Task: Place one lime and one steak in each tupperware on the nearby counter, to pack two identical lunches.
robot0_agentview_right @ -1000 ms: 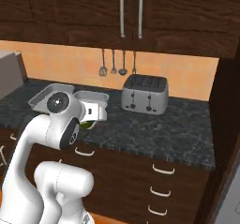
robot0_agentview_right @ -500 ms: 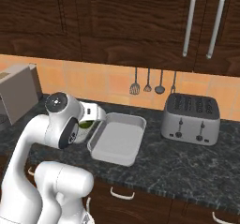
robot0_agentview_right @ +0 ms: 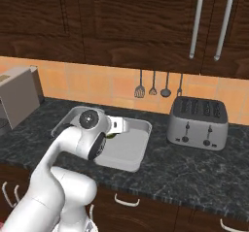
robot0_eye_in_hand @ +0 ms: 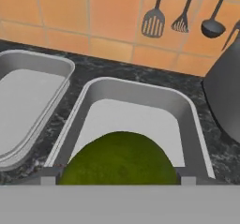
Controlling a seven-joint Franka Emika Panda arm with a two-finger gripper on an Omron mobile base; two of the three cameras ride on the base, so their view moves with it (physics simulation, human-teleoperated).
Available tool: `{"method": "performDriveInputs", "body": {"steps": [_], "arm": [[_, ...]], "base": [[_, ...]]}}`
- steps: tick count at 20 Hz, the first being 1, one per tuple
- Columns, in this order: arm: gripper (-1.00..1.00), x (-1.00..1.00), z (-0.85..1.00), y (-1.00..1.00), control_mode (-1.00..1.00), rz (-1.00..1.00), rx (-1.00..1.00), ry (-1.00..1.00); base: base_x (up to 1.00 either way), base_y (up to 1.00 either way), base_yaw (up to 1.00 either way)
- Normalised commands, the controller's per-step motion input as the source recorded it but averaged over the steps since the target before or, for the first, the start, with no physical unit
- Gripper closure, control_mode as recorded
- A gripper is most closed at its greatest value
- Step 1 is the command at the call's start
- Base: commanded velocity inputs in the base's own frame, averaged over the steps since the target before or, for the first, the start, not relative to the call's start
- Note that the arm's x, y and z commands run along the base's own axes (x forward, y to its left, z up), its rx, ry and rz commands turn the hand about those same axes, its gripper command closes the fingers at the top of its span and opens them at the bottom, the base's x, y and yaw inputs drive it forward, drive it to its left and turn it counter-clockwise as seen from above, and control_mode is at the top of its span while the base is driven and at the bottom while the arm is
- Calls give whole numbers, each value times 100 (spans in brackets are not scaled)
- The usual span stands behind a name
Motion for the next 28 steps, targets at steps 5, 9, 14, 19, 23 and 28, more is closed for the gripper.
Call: {"method": "performDriveInputs", "body": {"steps": [5, 9, 14, 19, 23, 28], "arm": [[100, 85, -34, -58, -100, 0, 10, 17], [100, 75, -35, -13, -100, 0, 8, 23], [100, 46, -34, -4, -100, 3, 2, 5], [-100, 35, -43, -4, -100, 5, 0, -1], [-100, 40, 1, 0, -100, 0, 1, 0], [-100, -3, 64, 2, -100, 0, 0, 0]], "base": [[0, 0, 0], [0, 0, 0], [0, 0, 0], [0, 0, 0], [0, 0, 0], [0, 0, 0]]}}
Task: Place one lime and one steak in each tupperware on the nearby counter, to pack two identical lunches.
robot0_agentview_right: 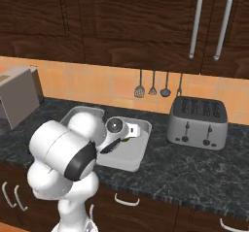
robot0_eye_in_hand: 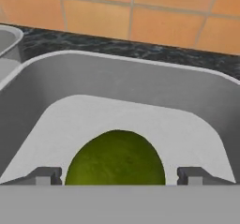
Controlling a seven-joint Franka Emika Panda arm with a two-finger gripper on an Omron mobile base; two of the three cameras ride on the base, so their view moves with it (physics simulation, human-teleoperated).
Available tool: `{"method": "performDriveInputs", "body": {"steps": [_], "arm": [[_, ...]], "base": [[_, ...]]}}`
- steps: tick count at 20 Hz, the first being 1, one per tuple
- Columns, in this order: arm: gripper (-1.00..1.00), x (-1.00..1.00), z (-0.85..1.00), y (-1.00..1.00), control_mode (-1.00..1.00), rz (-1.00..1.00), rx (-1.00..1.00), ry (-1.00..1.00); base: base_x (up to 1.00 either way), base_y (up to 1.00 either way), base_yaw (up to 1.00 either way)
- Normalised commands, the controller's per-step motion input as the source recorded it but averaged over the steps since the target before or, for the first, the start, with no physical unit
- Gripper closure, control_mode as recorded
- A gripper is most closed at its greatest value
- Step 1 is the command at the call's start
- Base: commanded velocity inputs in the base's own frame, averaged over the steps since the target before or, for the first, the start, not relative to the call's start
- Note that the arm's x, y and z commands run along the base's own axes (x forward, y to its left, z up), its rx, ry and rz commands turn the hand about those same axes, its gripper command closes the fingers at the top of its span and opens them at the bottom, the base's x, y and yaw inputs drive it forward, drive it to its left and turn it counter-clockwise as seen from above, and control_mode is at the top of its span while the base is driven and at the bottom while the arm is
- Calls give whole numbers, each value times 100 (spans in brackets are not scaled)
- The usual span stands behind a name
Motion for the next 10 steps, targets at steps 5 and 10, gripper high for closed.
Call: {"method": "performDriveInputs", "body": {"steps": [5, 10], "arm": [[-100, -35, 95, 5, -100, 0, -6, -6], [-100, -8, 100, -1, -100, -10, -4, -1]], "base": [[0, 0, 0], [0, 0, 0]]}}
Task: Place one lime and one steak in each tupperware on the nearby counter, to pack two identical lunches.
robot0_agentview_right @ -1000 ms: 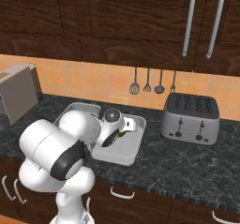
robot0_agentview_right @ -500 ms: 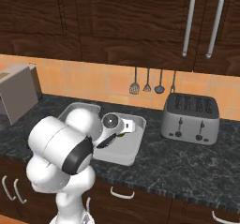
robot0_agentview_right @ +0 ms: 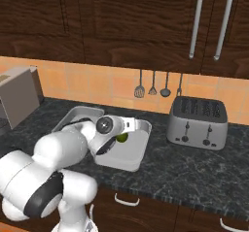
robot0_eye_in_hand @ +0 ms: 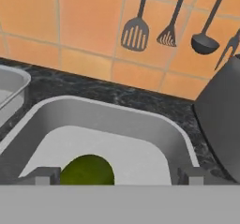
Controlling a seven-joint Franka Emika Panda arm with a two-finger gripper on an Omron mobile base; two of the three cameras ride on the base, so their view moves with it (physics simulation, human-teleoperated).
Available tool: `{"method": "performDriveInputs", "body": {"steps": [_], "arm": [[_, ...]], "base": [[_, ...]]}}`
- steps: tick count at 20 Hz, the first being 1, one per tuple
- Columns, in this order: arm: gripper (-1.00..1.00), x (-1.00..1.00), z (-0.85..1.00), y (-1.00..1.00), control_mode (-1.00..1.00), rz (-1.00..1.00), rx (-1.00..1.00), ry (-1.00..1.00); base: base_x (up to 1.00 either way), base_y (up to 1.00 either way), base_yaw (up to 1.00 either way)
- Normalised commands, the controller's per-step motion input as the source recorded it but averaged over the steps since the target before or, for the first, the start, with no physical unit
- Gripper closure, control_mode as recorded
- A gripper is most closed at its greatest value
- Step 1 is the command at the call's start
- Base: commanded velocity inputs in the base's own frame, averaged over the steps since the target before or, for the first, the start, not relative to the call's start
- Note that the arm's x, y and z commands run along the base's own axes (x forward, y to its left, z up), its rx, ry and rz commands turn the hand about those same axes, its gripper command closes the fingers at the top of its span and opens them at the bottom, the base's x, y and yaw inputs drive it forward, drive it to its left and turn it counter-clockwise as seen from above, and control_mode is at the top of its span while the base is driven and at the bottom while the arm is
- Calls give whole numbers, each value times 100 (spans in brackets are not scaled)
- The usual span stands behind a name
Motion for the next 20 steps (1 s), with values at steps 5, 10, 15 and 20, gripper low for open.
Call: {"method": "performDriveInputs", "body": {"steps": [5, 10, 15, 20], "arm": [[-100, -85, 76, 6, -100, -6, -1, 9], [-100, -100, 27, 14, -100, 11, 0, 0], [-100, -100, 25, 45, -100, 19, -2, 0], [-100, -88, 24, 71, -100, 5, -7, 7]], "base": [[0, 0, 0], [0, 0, 0], [0, 0, 0], [0, 0, 0]]}}
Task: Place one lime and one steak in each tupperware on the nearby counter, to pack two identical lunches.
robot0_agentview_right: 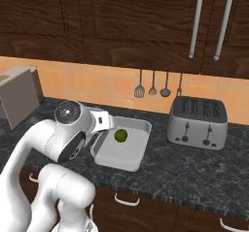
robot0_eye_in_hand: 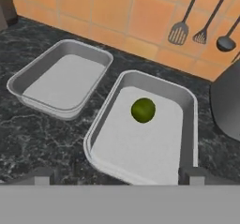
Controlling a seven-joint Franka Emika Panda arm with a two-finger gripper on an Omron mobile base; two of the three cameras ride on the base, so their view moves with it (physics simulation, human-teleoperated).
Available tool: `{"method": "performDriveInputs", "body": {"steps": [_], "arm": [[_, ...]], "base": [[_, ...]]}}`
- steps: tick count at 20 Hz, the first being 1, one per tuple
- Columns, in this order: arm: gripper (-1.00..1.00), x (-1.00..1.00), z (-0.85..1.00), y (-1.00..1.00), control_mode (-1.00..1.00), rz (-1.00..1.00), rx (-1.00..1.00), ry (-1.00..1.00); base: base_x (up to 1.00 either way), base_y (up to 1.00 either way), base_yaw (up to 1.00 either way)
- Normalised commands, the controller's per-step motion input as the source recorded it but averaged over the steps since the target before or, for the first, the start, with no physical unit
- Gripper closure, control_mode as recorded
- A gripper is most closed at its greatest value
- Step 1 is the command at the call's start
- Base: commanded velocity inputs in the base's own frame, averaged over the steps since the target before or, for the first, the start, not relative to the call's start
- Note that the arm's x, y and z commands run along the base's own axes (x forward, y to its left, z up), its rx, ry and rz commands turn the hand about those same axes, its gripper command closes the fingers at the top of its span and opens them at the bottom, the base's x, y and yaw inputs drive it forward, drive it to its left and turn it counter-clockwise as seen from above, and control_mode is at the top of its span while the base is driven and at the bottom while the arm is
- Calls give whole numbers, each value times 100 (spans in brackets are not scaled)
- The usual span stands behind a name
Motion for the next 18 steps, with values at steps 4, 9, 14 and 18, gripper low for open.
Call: {"method": "performDriveInputs", "body": {"steps": [4, 9, 14, 18], "arm": [[-100, -100, 4, 38, -100, 0, -5, 2], [-100, -40, -4, 15, 100, 0, -2, 0], [-100, 0, 0, 0, 100, 0, 0, 0], [-100, 0, 0, 0, 100, 0, 0, 0]], "base": [[0, 0, 0], [-60, 6, 0], [-100, -16, -5], [-67, -92, -28]]}}
